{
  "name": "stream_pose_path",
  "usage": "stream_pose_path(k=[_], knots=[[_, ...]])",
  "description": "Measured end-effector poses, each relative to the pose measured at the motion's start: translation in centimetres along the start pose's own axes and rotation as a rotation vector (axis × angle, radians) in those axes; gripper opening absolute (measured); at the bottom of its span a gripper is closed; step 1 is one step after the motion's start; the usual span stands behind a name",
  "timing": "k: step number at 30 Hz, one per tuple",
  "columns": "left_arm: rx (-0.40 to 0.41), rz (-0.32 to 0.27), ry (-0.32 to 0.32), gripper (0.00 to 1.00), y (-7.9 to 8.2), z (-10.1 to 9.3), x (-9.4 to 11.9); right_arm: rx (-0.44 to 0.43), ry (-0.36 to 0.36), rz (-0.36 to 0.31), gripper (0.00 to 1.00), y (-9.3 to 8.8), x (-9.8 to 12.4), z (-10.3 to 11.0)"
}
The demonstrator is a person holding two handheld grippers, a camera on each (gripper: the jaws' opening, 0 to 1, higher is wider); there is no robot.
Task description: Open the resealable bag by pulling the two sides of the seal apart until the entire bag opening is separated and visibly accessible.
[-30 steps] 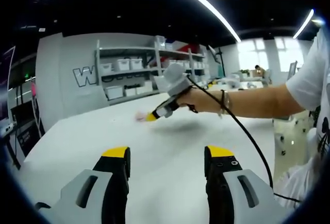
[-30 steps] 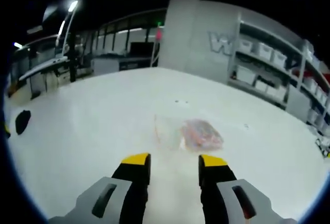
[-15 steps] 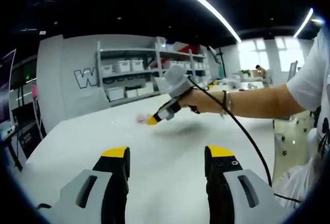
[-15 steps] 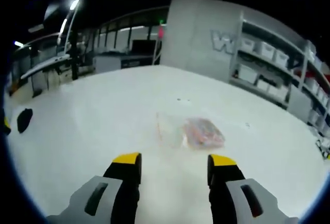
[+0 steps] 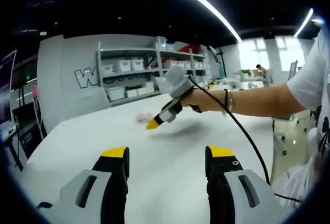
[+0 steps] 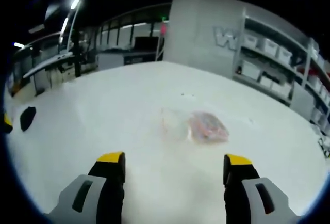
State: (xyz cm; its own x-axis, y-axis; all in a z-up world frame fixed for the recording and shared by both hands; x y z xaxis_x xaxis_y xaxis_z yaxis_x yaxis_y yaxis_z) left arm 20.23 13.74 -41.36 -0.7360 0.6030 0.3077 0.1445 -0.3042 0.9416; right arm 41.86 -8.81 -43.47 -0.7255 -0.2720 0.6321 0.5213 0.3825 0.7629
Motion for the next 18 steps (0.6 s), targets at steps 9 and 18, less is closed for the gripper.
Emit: stream_pose_path(k=[9,18], knots=[[-0.031,0.046,0.046,0.73,-0.61,0.57,-0.17,-0.004,0.025,0.008,0.93,-0.26,-0.06,0.08],[-0.003,0.052,0.054,0.8,-0.72,0.79,-0.13,0.008,0.041,0.035,0.96,-0.46,-0.24,0.34]])
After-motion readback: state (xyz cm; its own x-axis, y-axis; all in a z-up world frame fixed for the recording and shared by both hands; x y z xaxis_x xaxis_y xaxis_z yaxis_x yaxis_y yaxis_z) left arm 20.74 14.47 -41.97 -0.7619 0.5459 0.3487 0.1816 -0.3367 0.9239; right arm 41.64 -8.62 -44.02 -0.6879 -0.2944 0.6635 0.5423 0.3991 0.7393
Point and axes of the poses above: the point that each gripper's makers call its tool centre point, and the gripper's own axes: x roughly backward along the fingers, z roughly to its left, y roughly out of its top, the point moved 8 cm from there along x, roughly backward along the fingers, and after that the axes turned 10 degrees about z, right-handed, at the moved point
